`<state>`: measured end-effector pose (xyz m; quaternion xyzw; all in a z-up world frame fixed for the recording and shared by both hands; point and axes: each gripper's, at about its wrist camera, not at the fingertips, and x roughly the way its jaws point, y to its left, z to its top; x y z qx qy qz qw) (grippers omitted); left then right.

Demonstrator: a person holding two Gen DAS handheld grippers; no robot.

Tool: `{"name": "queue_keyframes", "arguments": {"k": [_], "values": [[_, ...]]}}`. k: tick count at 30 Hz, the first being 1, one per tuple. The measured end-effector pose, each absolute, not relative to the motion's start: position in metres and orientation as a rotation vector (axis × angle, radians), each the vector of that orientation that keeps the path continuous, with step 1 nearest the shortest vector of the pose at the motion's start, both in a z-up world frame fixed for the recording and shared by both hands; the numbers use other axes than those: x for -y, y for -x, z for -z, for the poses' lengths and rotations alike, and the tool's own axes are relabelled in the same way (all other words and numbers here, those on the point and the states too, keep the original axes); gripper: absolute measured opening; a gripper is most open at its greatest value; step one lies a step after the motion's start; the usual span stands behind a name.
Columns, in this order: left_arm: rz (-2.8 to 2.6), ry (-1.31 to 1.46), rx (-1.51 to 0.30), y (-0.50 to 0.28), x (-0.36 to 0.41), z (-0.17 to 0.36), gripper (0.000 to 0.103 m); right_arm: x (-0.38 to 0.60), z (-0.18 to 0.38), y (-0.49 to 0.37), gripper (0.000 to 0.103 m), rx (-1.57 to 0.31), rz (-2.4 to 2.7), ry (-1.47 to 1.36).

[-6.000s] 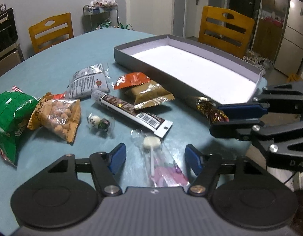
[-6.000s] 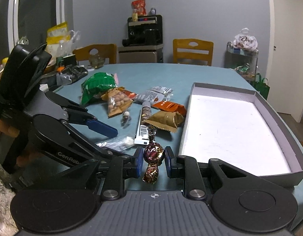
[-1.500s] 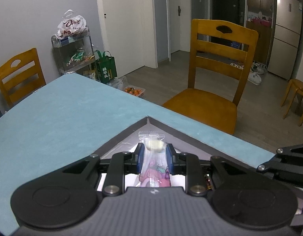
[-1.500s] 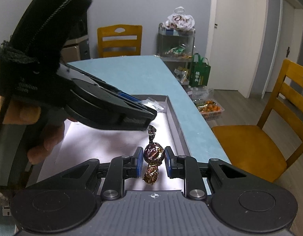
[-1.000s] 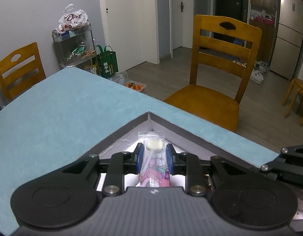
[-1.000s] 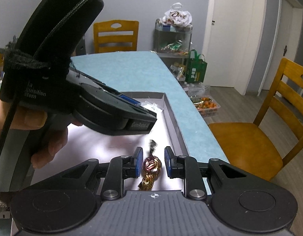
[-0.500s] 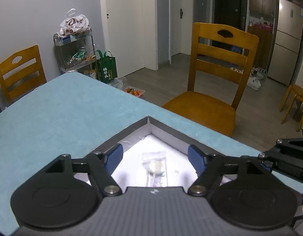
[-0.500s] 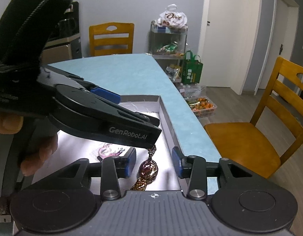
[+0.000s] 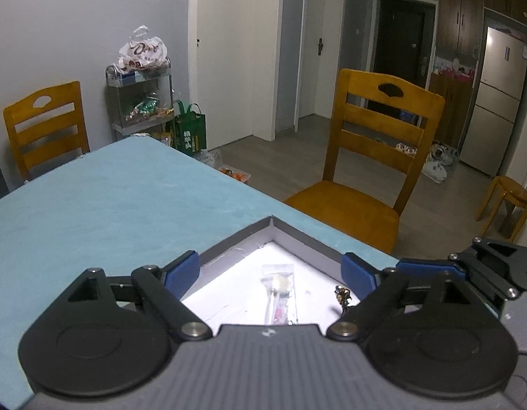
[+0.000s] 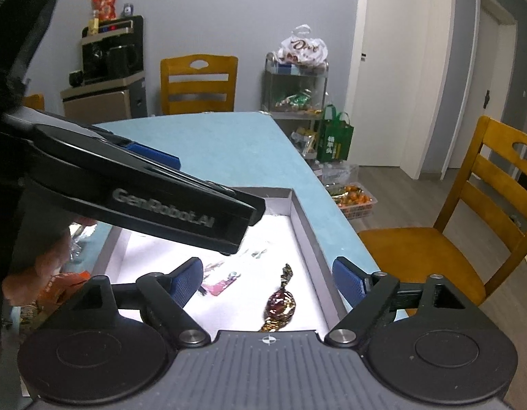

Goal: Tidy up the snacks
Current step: 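Lower both grippers into the box and open them to release the items, then grasp the peanut candy bag with the right gripper while the left gripper grasps the green chip bag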

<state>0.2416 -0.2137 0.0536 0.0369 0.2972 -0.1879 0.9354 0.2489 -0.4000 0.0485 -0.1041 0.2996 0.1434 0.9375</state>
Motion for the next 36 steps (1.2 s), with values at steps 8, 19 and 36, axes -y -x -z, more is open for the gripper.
{"name": "queue_keyframes", "arguments": {"k": [8, 19, 36], "values": [[0.379, -0.056, -0.565, -0.204, 0.175, -0.074, 0.094, 0.384, -0.056, -0.234, 0.089, -0.584, -0.298, 0.242], [0.351, -0.022, -0.533, -0.147, 0.108, -0.092, 0.096, 0.347, -0.066, -0.213, 0.090, -0.560, -0.314, 0.288], [0.220, -0.037, -0.506, -0.061, 0.016, -0.097, 0.097, 0.302, -0.078, -0.192, 0.092, -0.523, -0.406, 0.331]]}}
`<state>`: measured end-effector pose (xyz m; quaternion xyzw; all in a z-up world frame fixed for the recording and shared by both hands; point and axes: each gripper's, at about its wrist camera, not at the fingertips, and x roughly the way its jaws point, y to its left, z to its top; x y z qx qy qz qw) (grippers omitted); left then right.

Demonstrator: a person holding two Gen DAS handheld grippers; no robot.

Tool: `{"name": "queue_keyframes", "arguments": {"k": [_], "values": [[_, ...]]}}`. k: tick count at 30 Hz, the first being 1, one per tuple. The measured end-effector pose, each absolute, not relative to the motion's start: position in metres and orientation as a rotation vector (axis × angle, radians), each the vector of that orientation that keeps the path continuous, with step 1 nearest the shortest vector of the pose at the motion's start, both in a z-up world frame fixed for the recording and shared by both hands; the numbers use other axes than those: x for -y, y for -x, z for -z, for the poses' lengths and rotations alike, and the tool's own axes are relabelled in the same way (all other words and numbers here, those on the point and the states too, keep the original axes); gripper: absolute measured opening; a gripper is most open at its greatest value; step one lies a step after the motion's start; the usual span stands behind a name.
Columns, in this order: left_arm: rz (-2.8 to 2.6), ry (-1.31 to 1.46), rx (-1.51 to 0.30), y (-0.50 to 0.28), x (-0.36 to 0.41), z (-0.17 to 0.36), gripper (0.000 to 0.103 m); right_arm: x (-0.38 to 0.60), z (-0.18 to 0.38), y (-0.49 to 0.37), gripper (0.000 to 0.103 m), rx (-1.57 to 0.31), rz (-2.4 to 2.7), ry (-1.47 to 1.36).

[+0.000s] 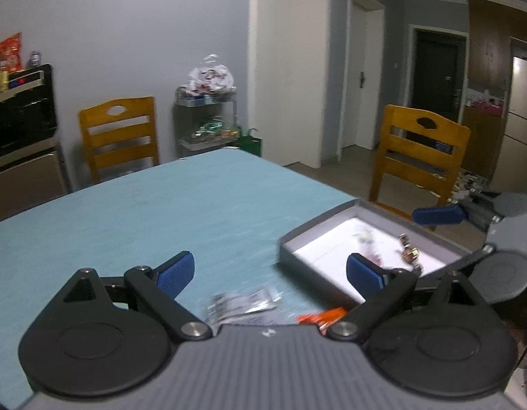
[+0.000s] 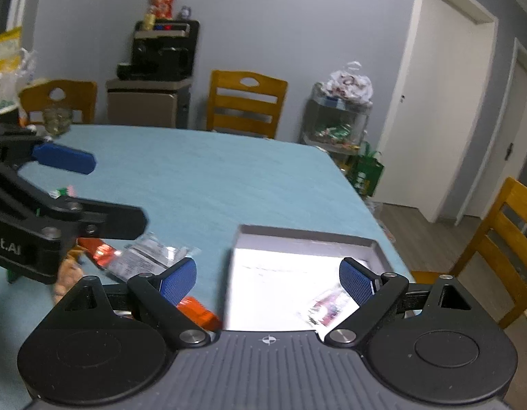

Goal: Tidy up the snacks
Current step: 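Grasp the peanut candy bag with the right gripper while the left gripper grasps the green chip bag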

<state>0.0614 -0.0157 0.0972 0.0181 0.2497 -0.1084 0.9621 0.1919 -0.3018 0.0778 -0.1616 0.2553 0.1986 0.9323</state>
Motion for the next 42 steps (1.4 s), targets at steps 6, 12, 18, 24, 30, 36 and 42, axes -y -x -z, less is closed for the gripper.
{"name": "queue_keyframes", "arguments": {"k": [6, 12, 18, 24, 30, 36, 42], "values": [[0.104, -0.019, -0.518, -0.026, -0.030, -0.084, 0.097, 0.291, -0.081, -0.181, 0.096, -0.512, -0.513, 0.294], [-0.039, -0.023, -0.543, 0.003, -0.068, -0.066, 0.097, 0.274, -0.076, -0.171, 0.097, -0.514, -0.593, 0.300], [-0.100, -0.004, -0.596, 0.020, -0.100, -0.044, 0.097, 0.258, -0.066, -0.163, 0.098, -0.535, -0.668, 0.326], [-0.053, -0.010, -0.577, 0.008, -0.115, -0.041, 0.097, 0.236, -0.056, -0.154, 0.098, -0.550, -0.762, 0.375], [-0.001, -0.060, -0.577, -0.017, -0.115, -0.038, 0.097, 0.209, -0.043, -0.147, 0.098, -0.562, -0.818, 0.432], [0.034, -0.079, -0.607, -0.027, -0.109, -0.022, 0.097, 0.192, -0.032, -0.148, 0.098, -0.577, -0.836, 0.454], [0.055, -0.114, -0.589, -0.029, -0.106, -0.010, 0.101, 0.176, -0.023, -0.150, 0.096, -0.585, -0.849, 0.490]]}}
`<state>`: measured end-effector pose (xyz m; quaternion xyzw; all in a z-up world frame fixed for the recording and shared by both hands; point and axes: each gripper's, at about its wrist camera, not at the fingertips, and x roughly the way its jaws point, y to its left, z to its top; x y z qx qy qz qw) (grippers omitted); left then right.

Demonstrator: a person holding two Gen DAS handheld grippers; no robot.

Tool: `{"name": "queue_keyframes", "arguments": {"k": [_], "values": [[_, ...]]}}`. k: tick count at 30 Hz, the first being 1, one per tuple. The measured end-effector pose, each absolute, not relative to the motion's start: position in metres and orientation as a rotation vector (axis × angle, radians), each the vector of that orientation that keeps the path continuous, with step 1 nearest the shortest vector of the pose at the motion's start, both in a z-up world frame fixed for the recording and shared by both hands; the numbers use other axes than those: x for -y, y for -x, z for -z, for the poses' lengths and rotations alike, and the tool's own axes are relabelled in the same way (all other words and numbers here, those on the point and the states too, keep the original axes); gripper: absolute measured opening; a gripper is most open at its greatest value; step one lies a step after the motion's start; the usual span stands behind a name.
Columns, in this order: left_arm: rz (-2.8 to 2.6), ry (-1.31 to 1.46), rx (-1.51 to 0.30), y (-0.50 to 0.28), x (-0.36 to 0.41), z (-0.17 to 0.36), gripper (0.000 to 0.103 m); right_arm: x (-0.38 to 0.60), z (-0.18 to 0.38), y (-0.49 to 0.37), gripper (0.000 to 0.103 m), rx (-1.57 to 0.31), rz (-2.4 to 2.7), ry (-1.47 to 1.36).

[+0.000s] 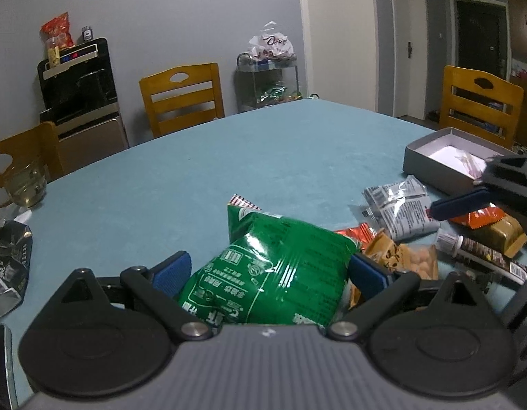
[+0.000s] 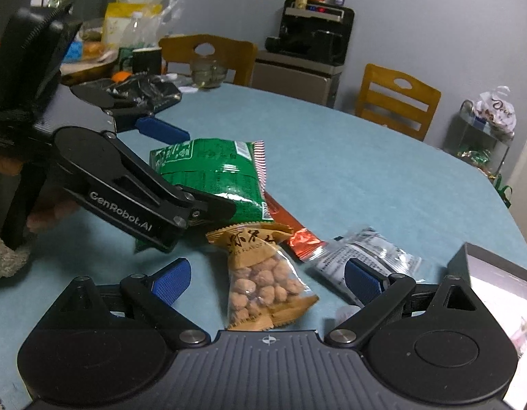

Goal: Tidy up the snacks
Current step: 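Grasp the peanut candy bag with the right gripper while the left gripper grasps the green chip bag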

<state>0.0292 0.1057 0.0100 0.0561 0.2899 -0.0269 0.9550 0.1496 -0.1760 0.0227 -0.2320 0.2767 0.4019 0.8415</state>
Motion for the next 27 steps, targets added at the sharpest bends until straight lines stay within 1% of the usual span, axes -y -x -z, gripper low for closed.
{"name": "queue_keyframes", "arguments": {"k": [4, 8, 11, 13, 14, 15, 17, 21, 25, 26, 27], "values": [[0.067, -0.101, -0.584, -0.036, -0.107, -0.003, 0.102, 0.168, -0.017, -0.154, 0.093, -0.610, -0.862, 0.493], [0.079, -0.131, -0.569, -0.041, -0.102, 0.004, 0.102, 0.162, -0.010, -0.156, 0.088, -0.634, -0.869, 0.494], [0.115, -0.113, -0.612, -0.041, -0.105, 0.005, 0.102, 0.160, -0.007, -0.158, 0.084, -0.646, -0.871, 0.492], [0.113, -0.088, -0.656, -0.043, -0.109, 0.005, 0.102, 0.160, -0.007, -0.158, 0.078, -0.645, -0.860, 0.503], [0.110, -0.066, -0.687, -0.045, -0.113, 0.006, 0.102, 0.160, -0.006, -0.158, 0.070, -0.655, -0.863, 0.505], [0.107, -0.045, -0.703, -0.044, -0.115, 0.006, 0.102, 0.160, -0.007, -0.158, 0.067, -0.664, -0.871, 0.497], [0.111, 0.000, -0.704, -0.043, -0.120, 0.005, 0.102, 0.160, -0.009, -0.157, 0.064, -0.665, -0.871, 0.499], [0.095, 0.008, -0.668, -0.043, -0.116, 0.006, 0.102, 0.159, -0.008, -0.159, 0.065, -0.667, -0.869, 0.490], [0.080, -0.006, -0.673, -0.045, -0.110, 0.012, 0.100, 0.157, -0.007, -0.159, 0.064, -0.659, -0.871, 0.493], [0.081, -0.002, -0.670, -0.045, -0.110, 0.012, 0.098, 0.157, -0.007, -0.159, 0.063, -0.661, -0.874, 0.490], [0.080, 0.001, -0.667, -0.044, -0.111, 0.012, 0.097, 0.157, -0.007, -0.159, 0.058, -0.666, -0.878, 0.486]]}}
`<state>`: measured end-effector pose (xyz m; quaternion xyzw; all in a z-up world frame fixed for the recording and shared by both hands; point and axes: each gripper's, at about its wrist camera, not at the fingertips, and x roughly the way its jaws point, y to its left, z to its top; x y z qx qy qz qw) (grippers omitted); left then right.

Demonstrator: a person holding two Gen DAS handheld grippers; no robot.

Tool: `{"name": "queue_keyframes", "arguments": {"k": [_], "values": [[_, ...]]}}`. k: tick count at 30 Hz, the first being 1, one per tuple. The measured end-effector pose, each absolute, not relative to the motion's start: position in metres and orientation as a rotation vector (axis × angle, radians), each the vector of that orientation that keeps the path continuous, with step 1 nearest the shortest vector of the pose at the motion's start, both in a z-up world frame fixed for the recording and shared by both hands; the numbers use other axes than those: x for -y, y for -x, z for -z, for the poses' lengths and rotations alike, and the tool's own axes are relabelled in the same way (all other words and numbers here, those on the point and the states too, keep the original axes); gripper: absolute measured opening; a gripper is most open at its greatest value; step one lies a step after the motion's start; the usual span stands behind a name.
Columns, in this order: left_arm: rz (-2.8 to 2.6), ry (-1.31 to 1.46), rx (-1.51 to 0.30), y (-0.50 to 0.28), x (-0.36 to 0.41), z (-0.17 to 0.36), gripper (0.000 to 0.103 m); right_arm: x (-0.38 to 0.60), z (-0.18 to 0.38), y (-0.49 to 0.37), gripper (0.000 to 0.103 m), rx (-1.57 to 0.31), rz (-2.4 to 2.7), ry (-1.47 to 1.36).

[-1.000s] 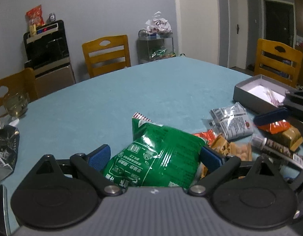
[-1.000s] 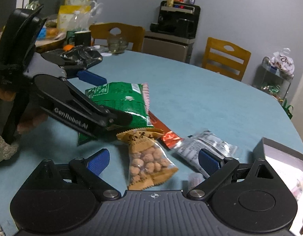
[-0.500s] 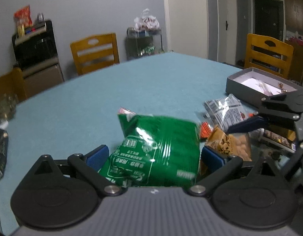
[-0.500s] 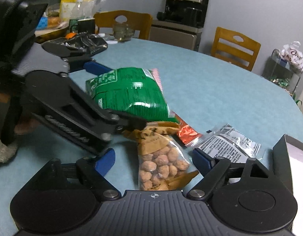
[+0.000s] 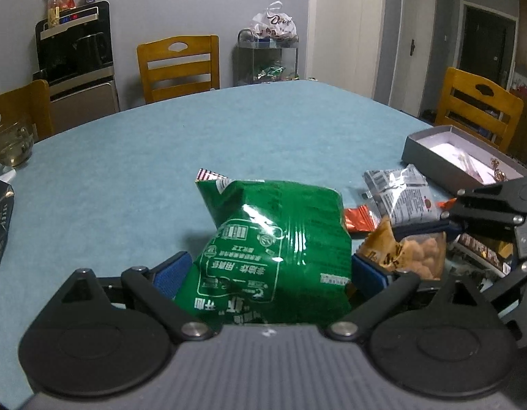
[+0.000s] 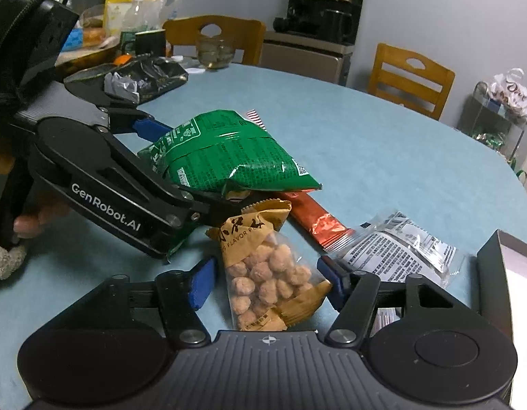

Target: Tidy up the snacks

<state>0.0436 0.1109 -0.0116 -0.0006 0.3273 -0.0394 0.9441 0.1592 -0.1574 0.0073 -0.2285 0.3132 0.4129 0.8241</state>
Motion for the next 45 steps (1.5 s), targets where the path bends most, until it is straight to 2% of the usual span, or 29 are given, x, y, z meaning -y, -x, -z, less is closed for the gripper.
{"name": "queue_keyframes", "arguments": {"k": [2, 20, 37, 45], "values": [[0.082, 0.021, -0.666, -0.044, -0.113, 0.012, 0.093, 0.160, -0.008, -0.159, 0.050, -0.676, -0.898, 0.473], [0.096, 0.075, -0.617, -0.032, -0.123, 0.006, 0.076, 0.196, -0.027, -0.151, 0.042, -0.666, -0.867, 0.377], [0.031, 0.051, -0.498, 0.007, -0.100, -0.046, 0.076, 0.233, -0.058, -0.145, 0.042, -0.583, -0.887, 0.278], [0.046, 0.020, -0.503, 0.014, -0.073, -0.059, 0.076, 0.253, -0.066, -0.144, 0.042, -0.550, -0.897, 0.242]]}}
